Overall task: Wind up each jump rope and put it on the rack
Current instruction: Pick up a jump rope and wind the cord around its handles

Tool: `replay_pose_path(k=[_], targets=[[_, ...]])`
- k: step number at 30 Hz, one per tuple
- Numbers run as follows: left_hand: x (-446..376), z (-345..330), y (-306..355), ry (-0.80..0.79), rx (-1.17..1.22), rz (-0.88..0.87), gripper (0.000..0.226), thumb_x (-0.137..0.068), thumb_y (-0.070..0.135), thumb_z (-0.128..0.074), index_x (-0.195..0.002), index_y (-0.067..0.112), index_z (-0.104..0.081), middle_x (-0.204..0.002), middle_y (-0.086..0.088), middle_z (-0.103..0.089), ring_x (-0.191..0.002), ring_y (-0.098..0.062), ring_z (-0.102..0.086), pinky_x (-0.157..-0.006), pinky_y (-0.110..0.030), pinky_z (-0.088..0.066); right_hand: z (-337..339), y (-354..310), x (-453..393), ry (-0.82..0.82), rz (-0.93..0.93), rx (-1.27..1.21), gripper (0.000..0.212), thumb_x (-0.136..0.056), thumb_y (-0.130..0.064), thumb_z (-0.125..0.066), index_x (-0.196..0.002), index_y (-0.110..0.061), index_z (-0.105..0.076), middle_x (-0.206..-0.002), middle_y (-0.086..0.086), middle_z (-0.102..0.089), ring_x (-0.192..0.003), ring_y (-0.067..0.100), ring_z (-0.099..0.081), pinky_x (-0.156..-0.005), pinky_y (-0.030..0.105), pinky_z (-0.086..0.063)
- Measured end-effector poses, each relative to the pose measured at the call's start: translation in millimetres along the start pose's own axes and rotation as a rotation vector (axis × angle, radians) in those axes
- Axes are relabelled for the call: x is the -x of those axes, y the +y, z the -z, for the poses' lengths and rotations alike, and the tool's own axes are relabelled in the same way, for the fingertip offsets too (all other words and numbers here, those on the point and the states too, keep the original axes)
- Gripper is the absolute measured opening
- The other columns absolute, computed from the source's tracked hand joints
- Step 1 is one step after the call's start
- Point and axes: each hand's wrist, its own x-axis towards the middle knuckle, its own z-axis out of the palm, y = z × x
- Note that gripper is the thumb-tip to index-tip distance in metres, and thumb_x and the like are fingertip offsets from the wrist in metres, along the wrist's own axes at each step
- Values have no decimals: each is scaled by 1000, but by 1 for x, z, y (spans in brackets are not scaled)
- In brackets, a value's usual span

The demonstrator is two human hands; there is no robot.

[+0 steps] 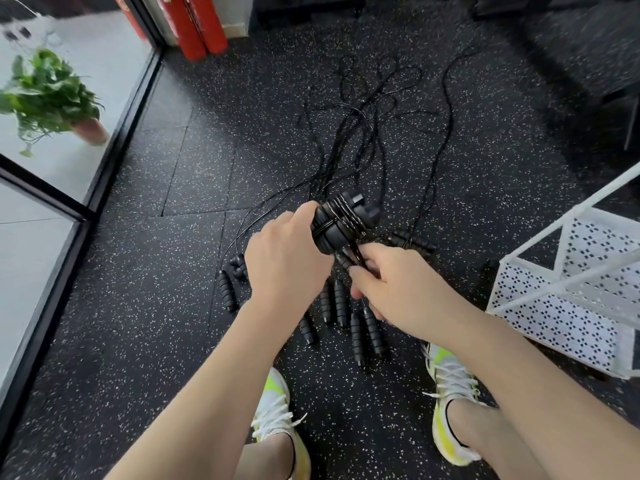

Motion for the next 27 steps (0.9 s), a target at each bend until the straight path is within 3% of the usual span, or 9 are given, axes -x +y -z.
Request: replay_pose_path(k=[4,7,10,15,19,23,27], targets=[[-2,-1,-6,-12,-74,-36,25,-82,30,-70,-105,30,-60,-83,7,-59,-75,-26,-54,-66,-34,-35,8,-9,9,42,58,219,20,-100,-23,-50,-113,-18,-64,-86,-4,-75,-46,0,-56,-50,18,-46],[-1,-6,-8,-40,-120,-113,38,-78,29,-76,-112,29,-60,-87,6,-61,-77,-24,-51,-70,-34,-32,18,-14,14,56,114,280,27,-99,-23,-52,-124,-26,-63,-94,-5,-75,-54,6,-62,-65,35,-57],[2,-13,-8,-53,-161,-240,40,-75,31,-77,-112,29,-61,-85,7,-61,-83,-26,-60,-71,-36,-37,26,-14,14,18,138,329,30,-102,-25,-52,-131,-28,-60,-99,-10,-73,-54,1,-60,-60,26,-54],[8,-20,-3,-36,-180,-435,33,-73,35,-78,-102,31,-63,-77,8,-57,-78,-24,-60,-68,-37,-37,39,-10,11,114,197,302,6,-96,-33,-64,-102,-34,-65,-84,-14,-72,-62,3,-62,-66,32,-54],[13,-22,2,-35,-93,-604,28,-81,39,-75,-107,34,-68,-74,11,-58,-73,-20,-59,-65,-34,-36,57,-2,5,224,162,268,18,-73,-47,-83,-82,-38,-70,-70,-19,-68,-64,2,-61,-66,32,-52],[16,-21,8,-4,-17,-665,24,-82,29,-71,-105,27,-71,-75,9,-60,-70,-21,-57,-63,-37,-42,69,10,-1,175,134,81,10,-72,-36,-86,-75,-35,-77,-67,-21,-68,-64,-2,-60,-61,15,-42],[15,-20,10,25,40,-726,21,-81,25,-72,-102,26,-69,-76,9,-59,-70,-21,-55,-64,-39,-42,72,21,-7,117,114,-56,5,-78,-33,-83,-77,-31,-78,-79,-11,-75,-76,9,-69,-76,27,-53]])
